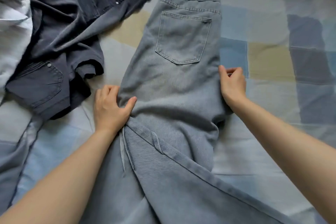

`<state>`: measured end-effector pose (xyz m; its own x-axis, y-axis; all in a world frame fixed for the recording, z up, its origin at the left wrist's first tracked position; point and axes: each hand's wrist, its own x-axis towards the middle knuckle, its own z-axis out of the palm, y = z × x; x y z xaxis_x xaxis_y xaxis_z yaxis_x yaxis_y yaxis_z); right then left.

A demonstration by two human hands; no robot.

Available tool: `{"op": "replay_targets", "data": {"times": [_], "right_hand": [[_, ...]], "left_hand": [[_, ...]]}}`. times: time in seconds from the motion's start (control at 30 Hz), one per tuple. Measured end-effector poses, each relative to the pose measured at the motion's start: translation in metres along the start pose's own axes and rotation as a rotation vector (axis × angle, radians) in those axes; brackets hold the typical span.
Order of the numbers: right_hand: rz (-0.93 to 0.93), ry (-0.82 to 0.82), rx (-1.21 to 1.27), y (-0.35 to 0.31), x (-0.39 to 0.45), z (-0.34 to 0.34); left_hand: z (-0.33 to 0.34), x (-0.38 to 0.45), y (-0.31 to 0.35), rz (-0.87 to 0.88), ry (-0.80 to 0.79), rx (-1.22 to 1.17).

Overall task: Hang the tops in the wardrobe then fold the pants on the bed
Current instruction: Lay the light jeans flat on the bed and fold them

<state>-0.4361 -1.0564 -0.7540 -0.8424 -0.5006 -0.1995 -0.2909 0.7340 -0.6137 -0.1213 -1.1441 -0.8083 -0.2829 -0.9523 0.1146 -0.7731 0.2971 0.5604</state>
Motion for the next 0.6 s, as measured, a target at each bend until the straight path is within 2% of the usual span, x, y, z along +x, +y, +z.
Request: {"op": "replay_targets", "data": {"times": [0.07,0.1,0.2,0.3,0.4,0.5,0.53,0.6], "right_hand": [[-0.002,-0.185,-0.079,0.014,-0.007,-0.003],[-0.048,-0.223,-0.085,0.018,-0.009,-0.006],[-0.104,-0.201,0.048,0.028,-0.006,-0.016],[0.022,-0.215,0.036,0.043,-0.003,-0.022],[0.203,-0.195,0.164,0.042,-0.01,-0.028],[0.462,-0.228,0.479,0.056,-0.034,-0.043],[0.489,-0.214,0.519,0.065,-0.046,-0.049],[0.483,-0.192,0.531,0.074,-0.068,-0.055]], "left_hand": [[-0.001,0.001,0.001,-0.008,-0.003,0.003],[-0.001,0.0,0.003,-0.015,-0.013,0.002],[-0.005,0.002,0.003,-0.052,-0.057,-0.002],[-0.012,0.011,0.008,-0.15,-0.15,-0.128],[-0.03,0.013,0.017,-0.281,-0.266,-0.348],[-0.049,-0.008,0.026,-0.205,-0.228,-0.207],[-0.052,-0.02,0.027,-0.251,-0.184,-0.186],[-0.057,-0.044,0.029,-0.465,-0.141,-0.256]]}}
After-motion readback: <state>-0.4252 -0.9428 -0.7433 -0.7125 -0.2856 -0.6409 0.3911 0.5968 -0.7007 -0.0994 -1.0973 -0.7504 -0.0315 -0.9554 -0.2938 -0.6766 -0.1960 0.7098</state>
